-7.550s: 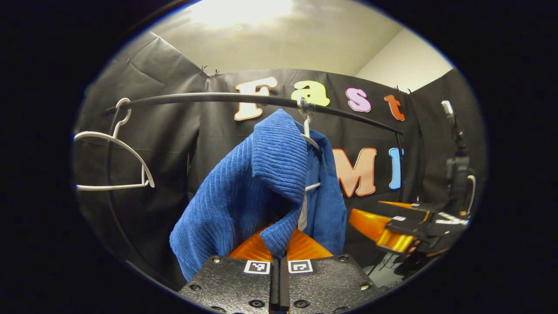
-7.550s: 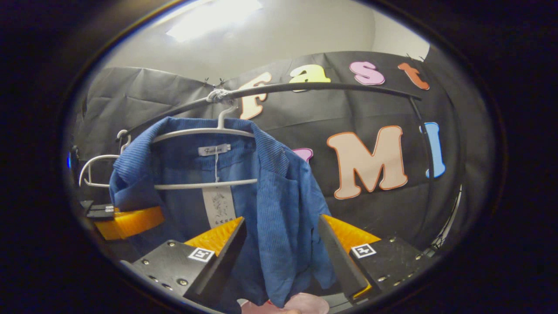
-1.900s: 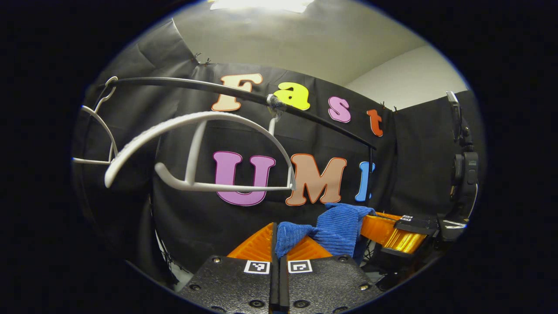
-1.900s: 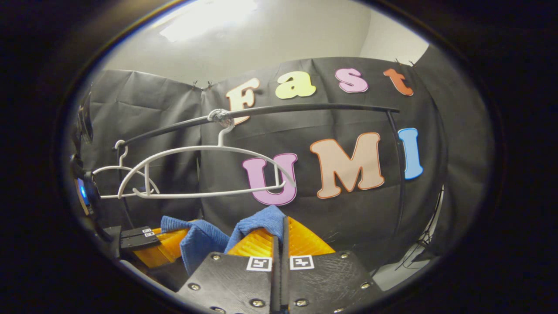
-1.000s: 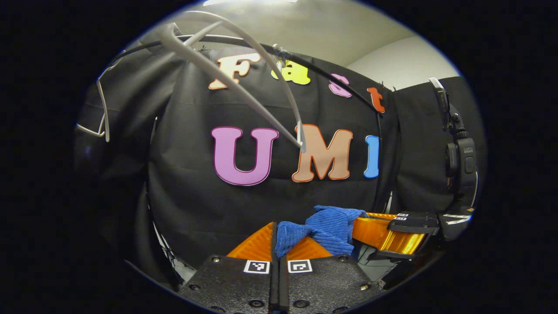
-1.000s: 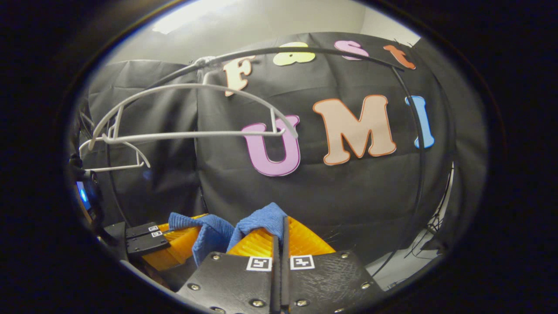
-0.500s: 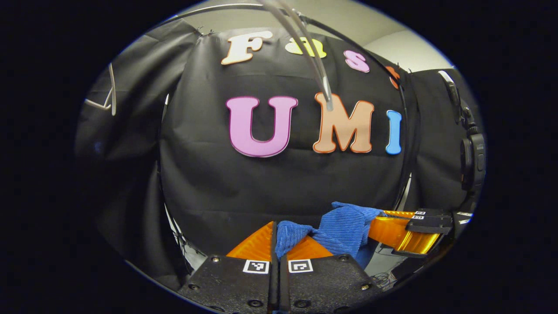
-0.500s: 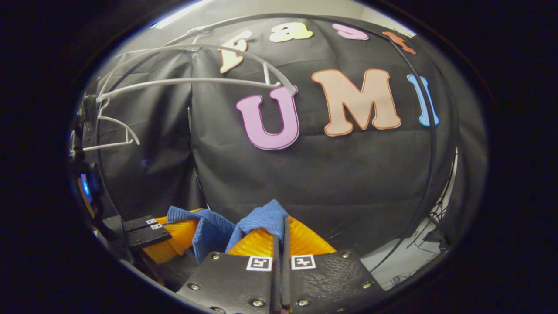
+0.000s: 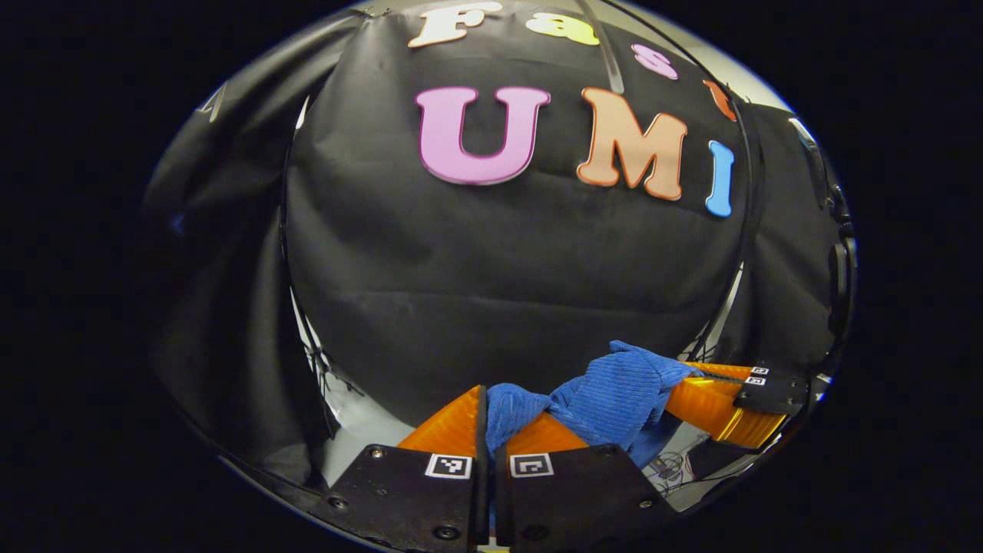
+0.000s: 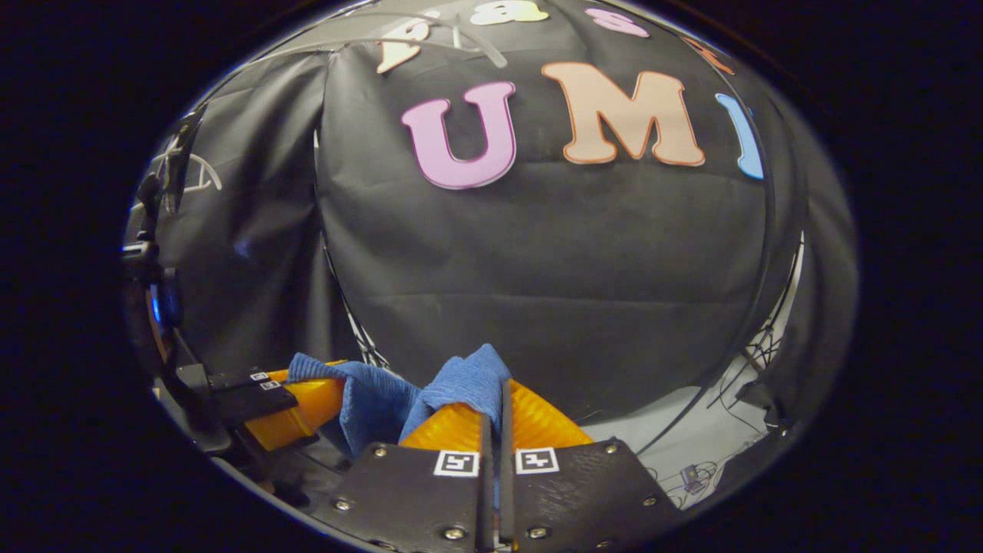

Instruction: Grasp the clothes on the hanger with both hands and then place them into the laundry hamper below.

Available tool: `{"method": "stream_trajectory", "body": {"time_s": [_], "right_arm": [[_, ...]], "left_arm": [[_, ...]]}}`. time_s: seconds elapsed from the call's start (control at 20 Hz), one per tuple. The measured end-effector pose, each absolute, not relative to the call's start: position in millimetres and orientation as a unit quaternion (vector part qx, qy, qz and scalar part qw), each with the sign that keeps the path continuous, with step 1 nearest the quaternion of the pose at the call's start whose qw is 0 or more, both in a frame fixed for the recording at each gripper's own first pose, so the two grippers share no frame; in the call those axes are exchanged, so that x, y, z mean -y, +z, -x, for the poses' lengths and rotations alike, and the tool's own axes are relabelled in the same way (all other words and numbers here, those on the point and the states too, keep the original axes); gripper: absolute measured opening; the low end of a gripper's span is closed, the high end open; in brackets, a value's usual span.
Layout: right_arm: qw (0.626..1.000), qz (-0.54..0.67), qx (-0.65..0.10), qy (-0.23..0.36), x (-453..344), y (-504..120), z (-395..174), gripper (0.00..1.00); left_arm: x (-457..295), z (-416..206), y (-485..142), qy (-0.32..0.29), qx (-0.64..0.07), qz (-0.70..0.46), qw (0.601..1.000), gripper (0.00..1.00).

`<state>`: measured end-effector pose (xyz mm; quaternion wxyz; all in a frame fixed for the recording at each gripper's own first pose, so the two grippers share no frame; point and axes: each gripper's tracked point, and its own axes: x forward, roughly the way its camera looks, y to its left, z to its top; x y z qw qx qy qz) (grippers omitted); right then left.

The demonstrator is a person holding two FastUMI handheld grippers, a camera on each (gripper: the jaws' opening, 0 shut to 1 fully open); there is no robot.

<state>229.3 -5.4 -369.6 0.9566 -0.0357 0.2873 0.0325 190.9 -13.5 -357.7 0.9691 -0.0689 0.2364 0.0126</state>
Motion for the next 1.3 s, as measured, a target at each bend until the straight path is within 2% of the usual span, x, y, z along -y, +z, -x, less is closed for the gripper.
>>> {"method": "stream_trajectory", "body": {"time_s": [0.35,0.55,0.6,0.65,0.7,0.75,0.8,0.9,0.95,1.0,1.05,1.2,1.25,1.3], "right_arm": [[0.939,0.042,-0.340,0.024,10.4,-435.1,-210.7,0.03],[0.928,0.049,-0.368,0.024,11.6,-469.0,-200.8,0.04],[0.925,0.052,-0.377,0.024,9.9,-479.9,-193.5,0.04],[0.921,0.055,-0.384,0.020,11.9,-488.4,-188.6,0.00],[0.918,0.057,-0.392,0.012,17.5,-498.7,-181.7,0.04],[0.915,0.056,-0.399,0.007,21.3,-506.9,-177.1,0.05],[0.913,0.048,-0.406,0.002,23.3,-513.6,-176.2,0.06],[0.916,0.020,-0.402,0.002,20.8,-517.2,-172.7,0.20],[0.917,0.016,-0.398,0.003,20.3,-514.7,-174.6,0.39],[0.919,0.023,-0.394,-0.004,24.0,-510.8,-175.4,0.50],[0.919,0.032,-0.393,-0.006,26.6,-506.8,-174.9,0.60],[0.919,0.047,-0.392,-0.005,25.6,-500.6,-165.9,0.94],[0.920,0.047,-0.390,-0.007,25.3,-499.3,-166.4,1.00],[0.921,0.044,-0.388,-0.011,26.6,-497.6,-165.2,0.95]], "left_arm": [[8.6,-169.6,-428.0,0.030,-0.313,0.082,0.946,0.05],[17.7,-154.9,-460.8,0.014,-0.351,0.092,0.932,0.07],[18.8,-152.1,-468.9,0.011,-0.360,0.091,0.928,0.16],[18.5,-148.0,-477.0,0.011,-0.365,0.086,0.927,0.18],[17.0,-149.5,-480.7,0.011,-0.365,0.082,0.927,0.29],[19.8,-148.7,-479.7,0.013,-0.366,0.081,0.927,0.46],[22.8,-148.9,-482.1,0.009,-0.368,0.085,0.926,0.49],[24.7,-143.3,-488.6,0.003,-0.375,0.095,0.922,0.67],[22.5,-136.0,-496.8,0.002,-0.383,0.098,0.919,0.76],[21.5,-130.8,-501.6,0.002,-0.390,0.100,0.915,0.93],[21.4,-126.9,-506.5,0.002,-0.397,0.102,0.912,0.97],[21.4,-120.7,-506.0,0.003,-0.400,0.103,0.911,0.96],[21.9,-122.5,-502.5,0.002,-0.396,0.105,0.912,0.98],[21.1,-121.6,-499.1,0.003,-0.392,0.109,0.913,0.99]]}}
